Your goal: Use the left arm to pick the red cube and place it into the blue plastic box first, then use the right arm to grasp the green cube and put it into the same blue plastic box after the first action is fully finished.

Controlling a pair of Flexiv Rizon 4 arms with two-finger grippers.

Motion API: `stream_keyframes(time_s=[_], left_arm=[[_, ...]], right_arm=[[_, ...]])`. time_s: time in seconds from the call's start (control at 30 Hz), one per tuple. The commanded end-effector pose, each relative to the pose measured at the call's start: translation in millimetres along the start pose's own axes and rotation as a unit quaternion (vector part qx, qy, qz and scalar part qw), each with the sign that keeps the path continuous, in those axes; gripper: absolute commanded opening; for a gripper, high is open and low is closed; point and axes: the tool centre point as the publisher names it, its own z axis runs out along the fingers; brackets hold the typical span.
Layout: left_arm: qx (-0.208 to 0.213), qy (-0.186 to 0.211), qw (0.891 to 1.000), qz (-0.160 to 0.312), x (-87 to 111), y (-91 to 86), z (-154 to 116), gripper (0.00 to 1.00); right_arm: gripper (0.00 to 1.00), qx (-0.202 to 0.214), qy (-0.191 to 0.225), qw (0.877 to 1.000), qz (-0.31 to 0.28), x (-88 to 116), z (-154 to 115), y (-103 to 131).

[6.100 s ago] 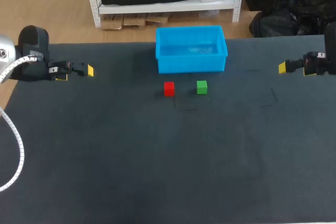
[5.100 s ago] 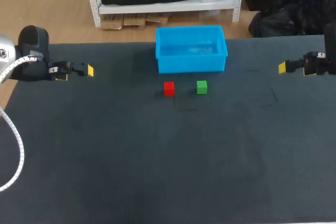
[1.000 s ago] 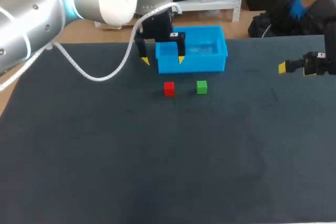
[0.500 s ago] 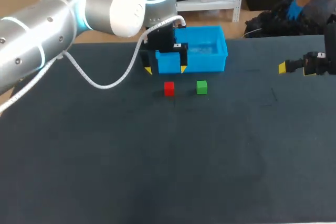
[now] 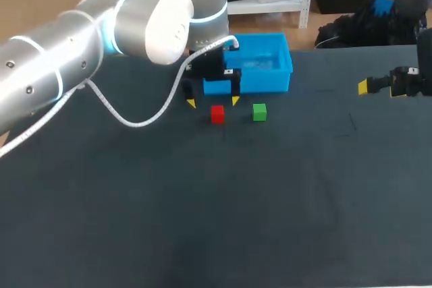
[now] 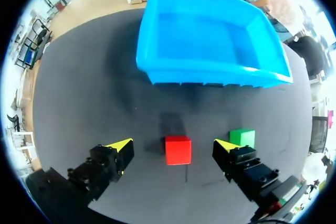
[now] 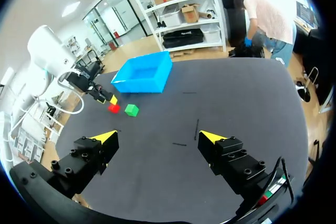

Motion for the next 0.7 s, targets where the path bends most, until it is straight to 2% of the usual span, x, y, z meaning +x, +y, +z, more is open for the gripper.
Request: stream_keyframes(time_s=[0.03,0.4,0.7], left_arm=[[-0.002,-0.001,1.0,-0.005,4.4,1.3,10,1.0],[-0.001,0.0,1.0,-0.017,10.9,2.6,23,1.0],[-0.006,-0.003,1.0,-0.019,8.5,8.9,24,1.0]], right_arm=[[1.0,0.0,0.0,1.0,0.0,0,0,0],[1.0,0.0,0.0,1.0,0.0,0,0,0],[1.0,0.0,0.0,1.0,0.0,0,0,0]])
